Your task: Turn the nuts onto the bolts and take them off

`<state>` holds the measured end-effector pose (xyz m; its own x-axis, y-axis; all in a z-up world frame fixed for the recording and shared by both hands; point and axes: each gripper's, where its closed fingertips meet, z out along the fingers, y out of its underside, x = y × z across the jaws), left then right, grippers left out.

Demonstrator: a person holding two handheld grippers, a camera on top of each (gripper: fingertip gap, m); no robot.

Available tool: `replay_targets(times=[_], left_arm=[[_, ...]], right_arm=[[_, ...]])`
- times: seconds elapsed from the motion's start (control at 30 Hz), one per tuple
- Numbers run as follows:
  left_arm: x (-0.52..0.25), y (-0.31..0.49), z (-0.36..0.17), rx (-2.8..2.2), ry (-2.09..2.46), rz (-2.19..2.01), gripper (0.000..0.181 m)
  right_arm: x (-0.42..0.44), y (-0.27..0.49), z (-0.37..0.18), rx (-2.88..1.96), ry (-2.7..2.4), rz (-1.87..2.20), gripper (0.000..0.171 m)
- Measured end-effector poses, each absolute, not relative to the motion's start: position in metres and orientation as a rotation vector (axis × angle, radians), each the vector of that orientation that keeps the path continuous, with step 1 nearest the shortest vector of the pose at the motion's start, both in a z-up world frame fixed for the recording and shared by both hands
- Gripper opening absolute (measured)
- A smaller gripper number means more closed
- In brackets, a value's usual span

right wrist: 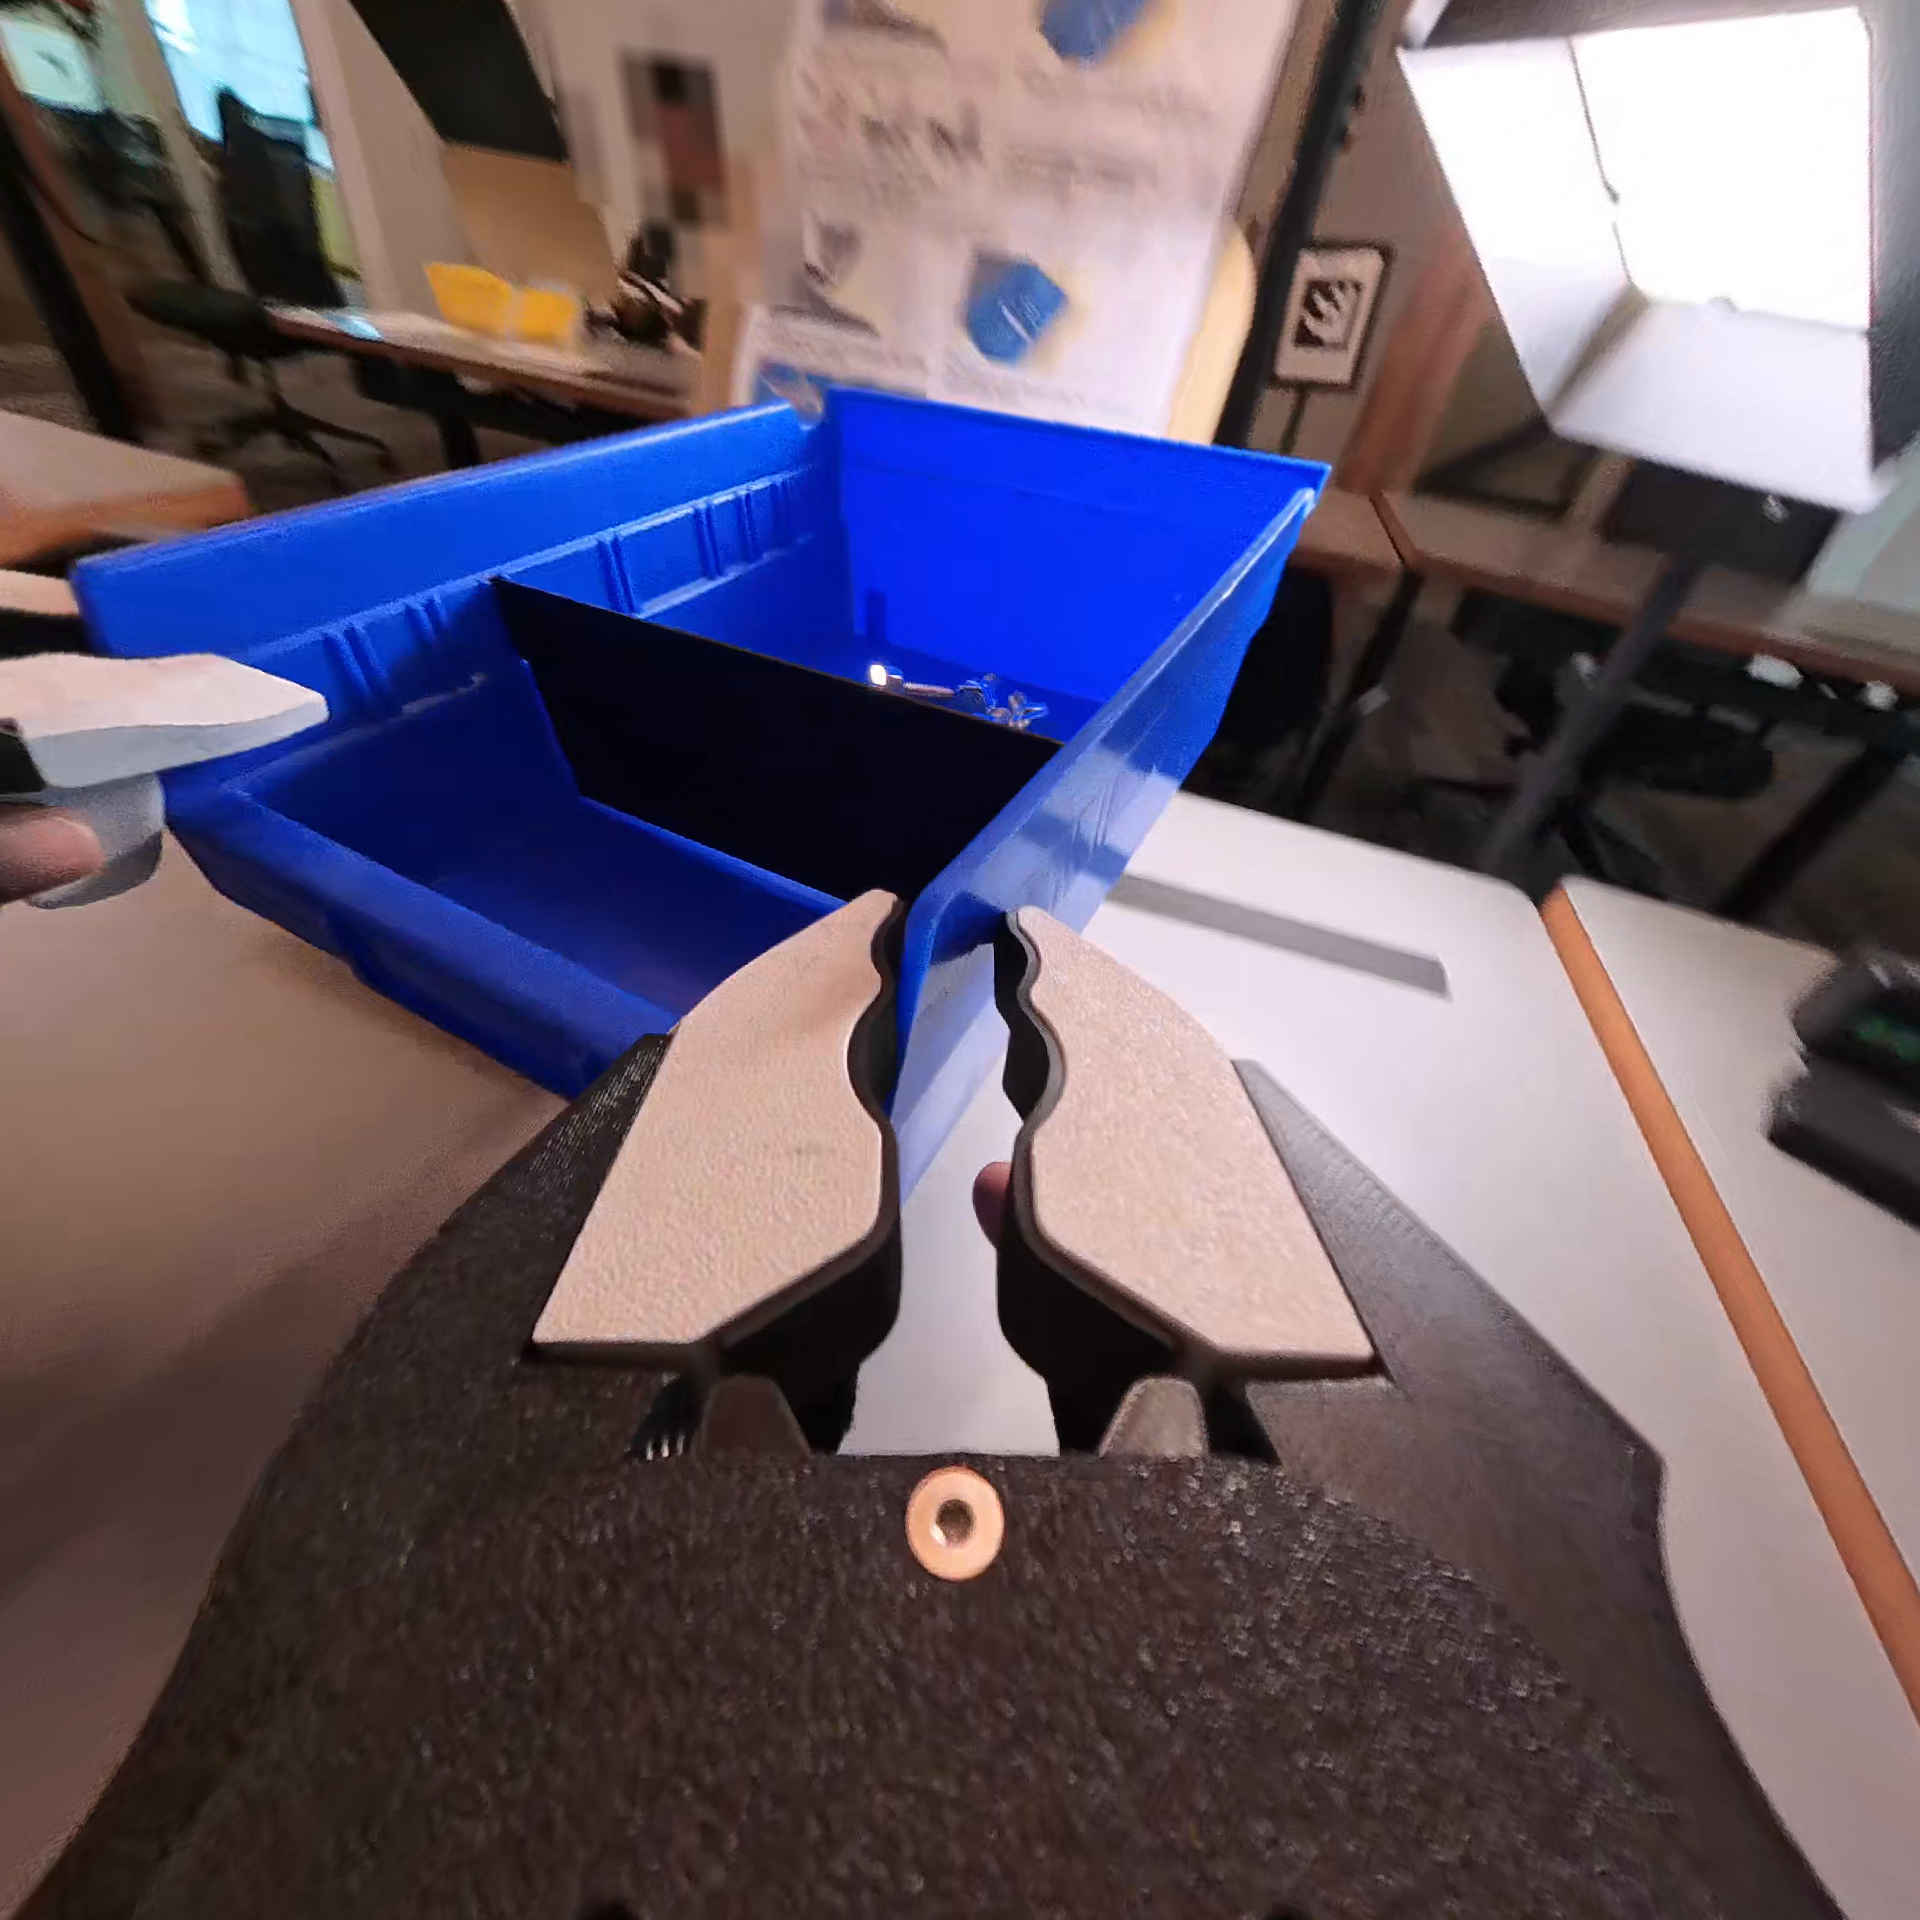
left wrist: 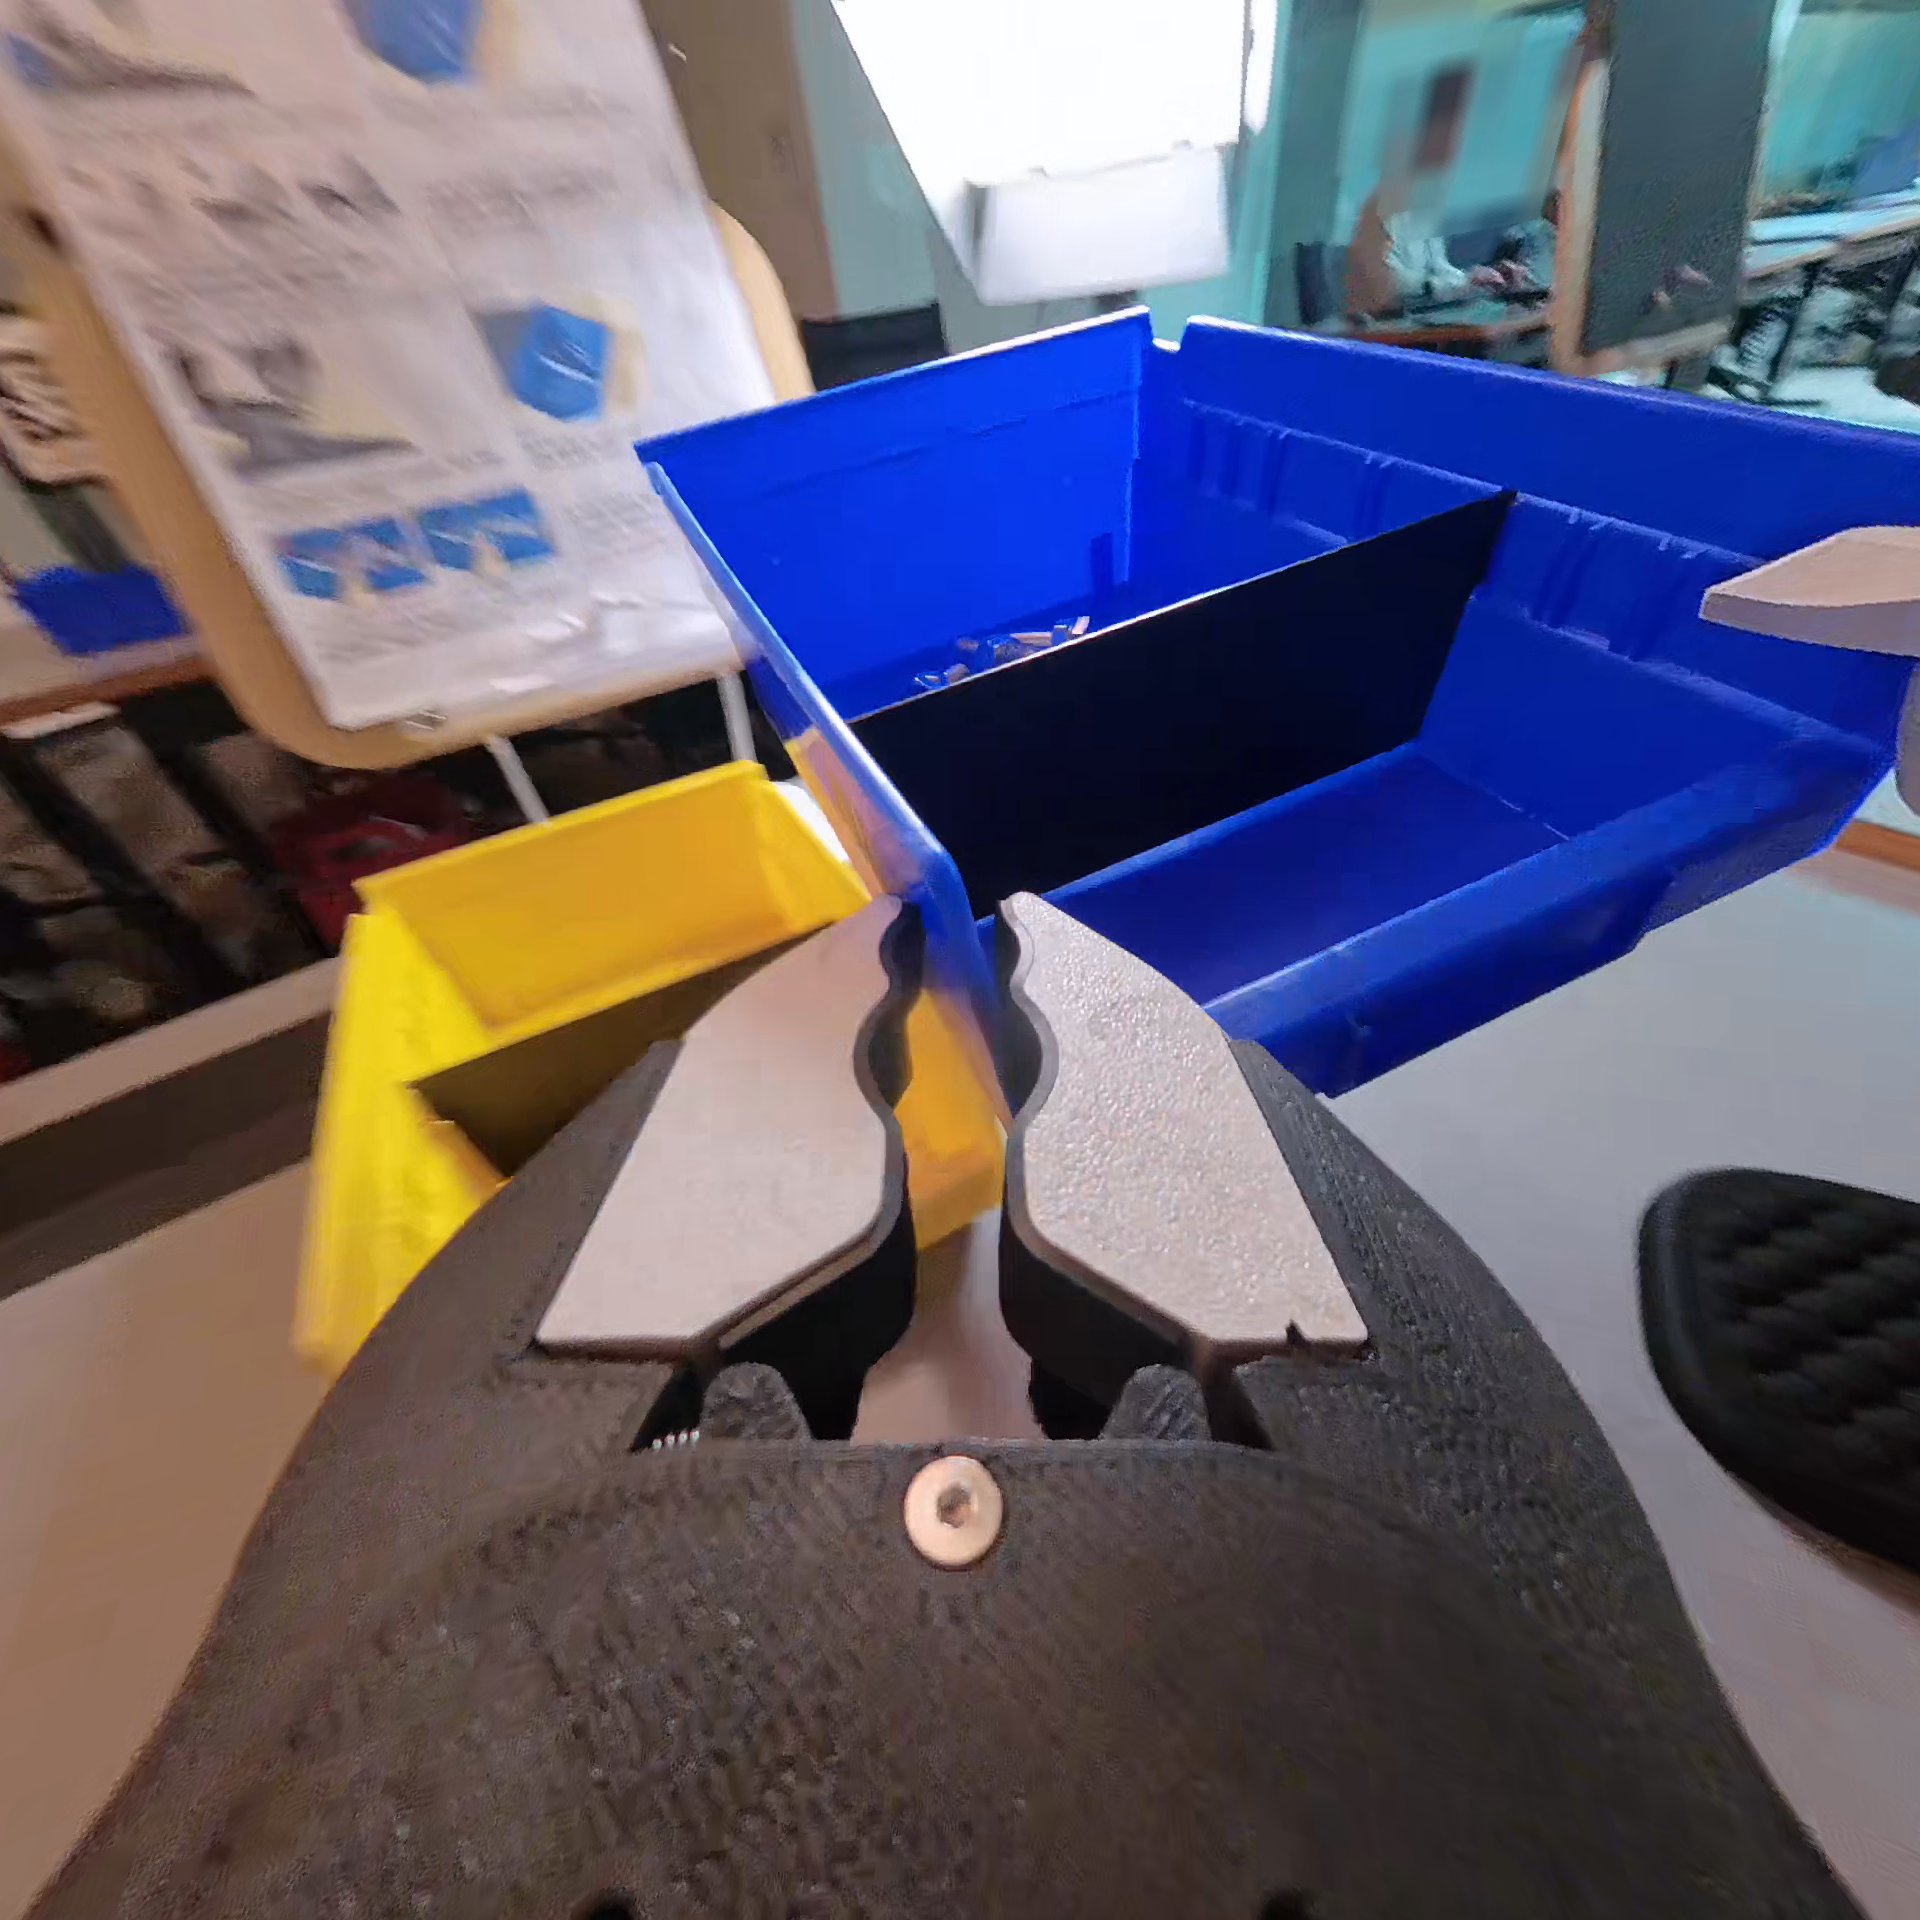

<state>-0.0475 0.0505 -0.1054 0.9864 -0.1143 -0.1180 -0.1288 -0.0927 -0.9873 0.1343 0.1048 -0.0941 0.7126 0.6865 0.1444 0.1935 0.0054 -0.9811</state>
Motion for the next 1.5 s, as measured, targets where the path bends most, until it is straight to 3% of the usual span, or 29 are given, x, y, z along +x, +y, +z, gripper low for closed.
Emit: replay_targets(times=[0.17, 0.3, 0.67, 0.83, 1.1, 1.23, 1.37, 1.5], left_arm=[[-0.139, -0.01, -0.057, -1.607, 0.03, 0.183, 0.011], [-0.211, -0.069, -0.049, -1.596, -0.122, 0.297, 0.011], [-0.348, -0.158, -0.126, -1.65, -0.427, 0.376, 0.009], [-0.367, -0.149, -0.169, -1.681, -0.453, 0.306, 0.009], [-0.357, -0.134, -0.231, -1.891, -0.339, 0.105, 0.02], [-0.356, -0.141, -0.205, -1.809, -0.282, 0.119, 0.03], [-0.33, -0.132, -0.187, -1.914, -0.036, 0.242, 0.04], [-0.283, -0.1, -0.217, -2.144, 0.297, 0.251, 0.052]], right_arm=[[0.036, 0.072, -0.043, -1.398, -0.853, 0.628, 0.017], [-0.053, 0.041, -0.039, -1.343, -0.963, 0.786, 0.017], [-0.224, -0.024, -0.148, -1.398, -1.19, 1.09, 0.019], [-0.239, -0.025, -0.198, -1.422, -1.228, 1.07, 0.022], [-0.227, -0.016, -0.232, -1.441, -1.433, 1.022, 0.028], [-0.194, -0.008, -0.227, -1.449, -1.648, 1.04, 0.034], [-0.164, 0.046, -0.225, -1.455, -1.79, 0.692, 0.047], [-0.163, 0.08, -0.263, -1.472, -2.003, 0.342, 0.054]])
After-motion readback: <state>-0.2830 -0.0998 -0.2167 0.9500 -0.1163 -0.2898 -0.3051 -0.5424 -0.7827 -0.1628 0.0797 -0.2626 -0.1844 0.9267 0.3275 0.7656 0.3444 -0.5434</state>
